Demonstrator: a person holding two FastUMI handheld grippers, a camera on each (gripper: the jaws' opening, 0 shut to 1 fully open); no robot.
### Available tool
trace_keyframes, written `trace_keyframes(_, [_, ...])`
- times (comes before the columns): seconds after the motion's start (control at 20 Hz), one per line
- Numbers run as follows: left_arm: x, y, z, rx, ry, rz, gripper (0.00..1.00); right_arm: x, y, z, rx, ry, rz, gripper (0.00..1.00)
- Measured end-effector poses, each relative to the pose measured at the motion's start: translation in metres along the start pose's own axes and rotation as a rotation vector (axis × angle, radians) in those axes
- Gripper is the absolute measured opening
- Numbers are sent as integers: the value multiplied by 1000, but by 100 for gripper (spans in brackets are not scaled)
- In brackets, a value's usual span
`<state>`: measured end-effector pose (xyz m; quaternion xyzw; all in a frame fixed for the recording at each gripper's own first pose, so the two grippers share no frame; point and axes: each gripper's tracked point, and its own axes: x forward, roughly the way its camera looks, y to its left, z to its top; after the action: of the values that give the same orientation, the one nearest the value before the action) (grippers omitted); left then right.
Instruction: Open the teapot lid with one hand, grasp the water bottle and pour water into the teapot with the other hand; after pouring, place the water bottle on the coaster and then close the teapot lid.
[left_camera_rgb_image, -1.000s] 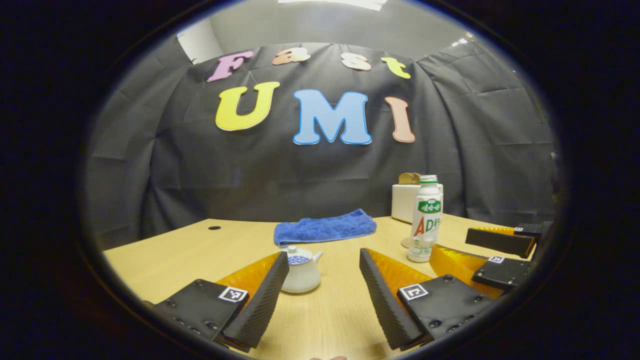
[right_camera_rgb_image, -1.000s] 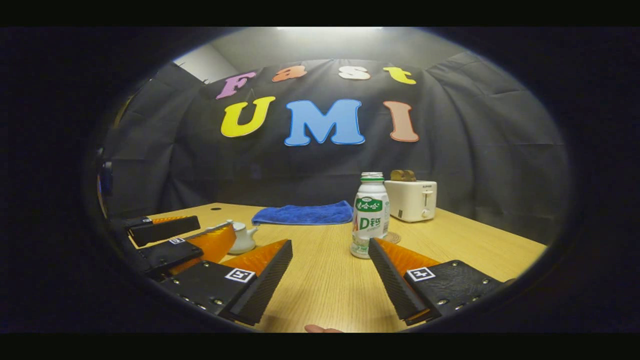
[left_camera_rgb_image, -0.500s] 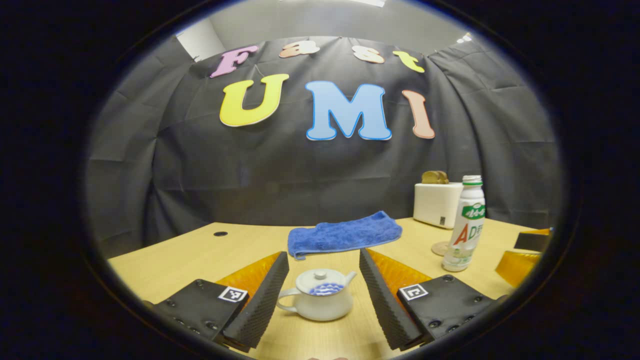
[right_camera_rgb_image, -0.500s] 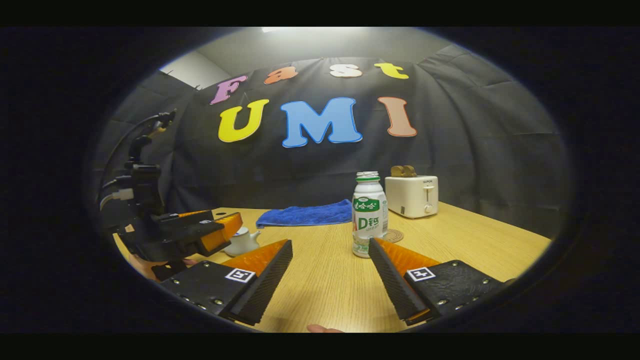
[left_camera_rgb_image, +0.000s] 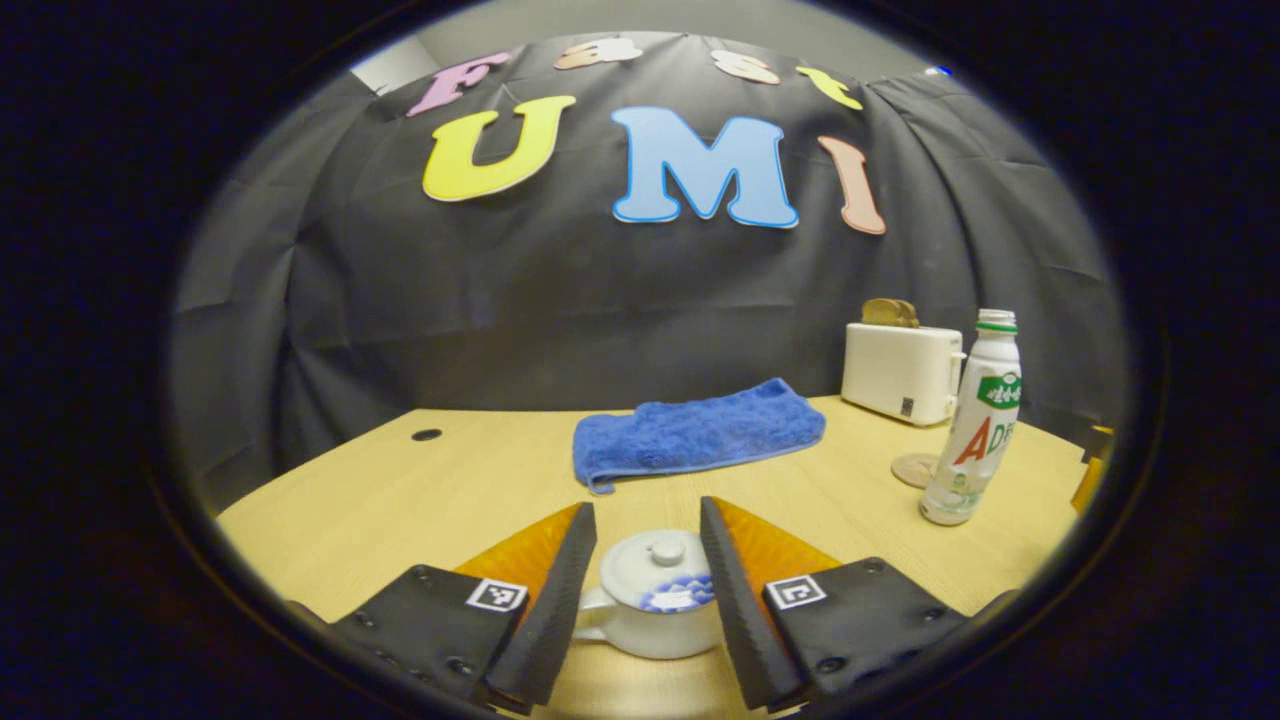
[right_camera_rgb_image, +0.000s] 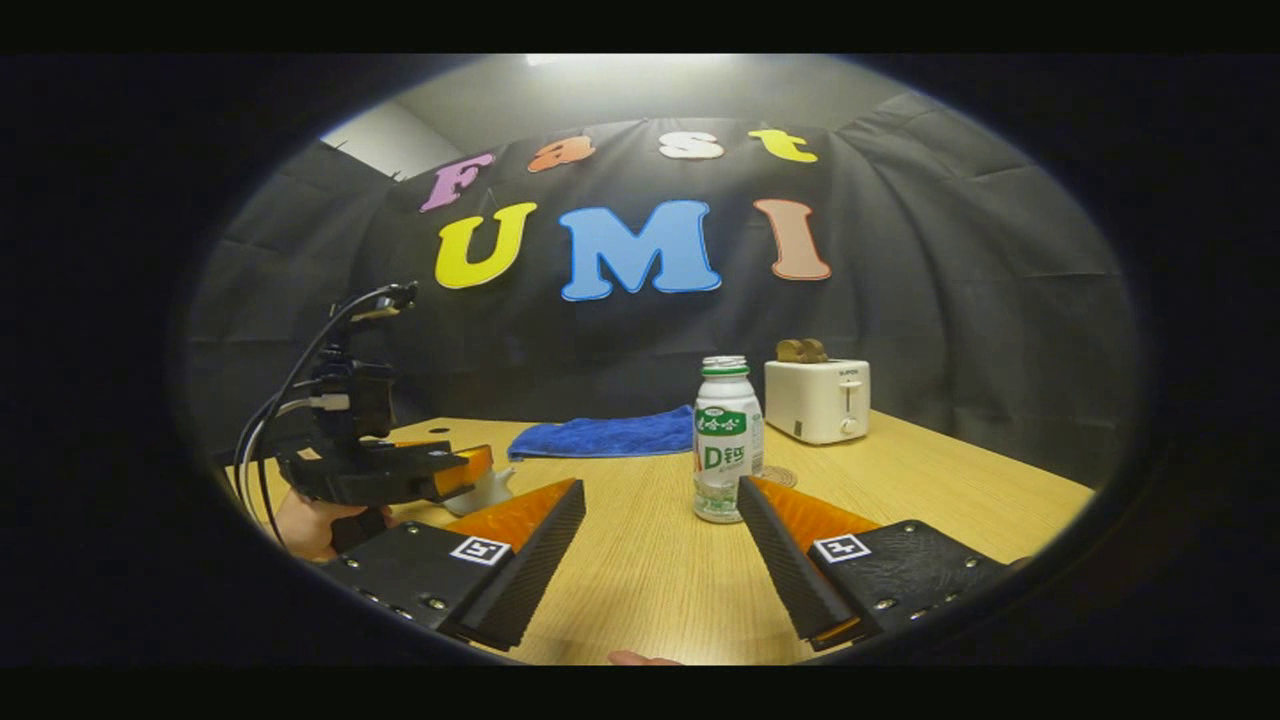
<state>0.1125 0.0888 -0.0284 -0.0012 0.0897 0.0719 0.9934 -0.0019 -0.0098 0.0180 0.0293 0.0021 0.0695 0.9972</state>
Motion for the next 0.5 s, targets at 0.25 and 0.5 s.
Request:
trace_keyframes(0.25, [4, -1, 4, 71, -14, -1, 23, 4, -4, -5, -11, 15, -3, 95])
trace_keyframes(0.5, [-4, 3, 20, 25, -65, -28, 17, 12, -14, 1, -36, -1, -2, 95])
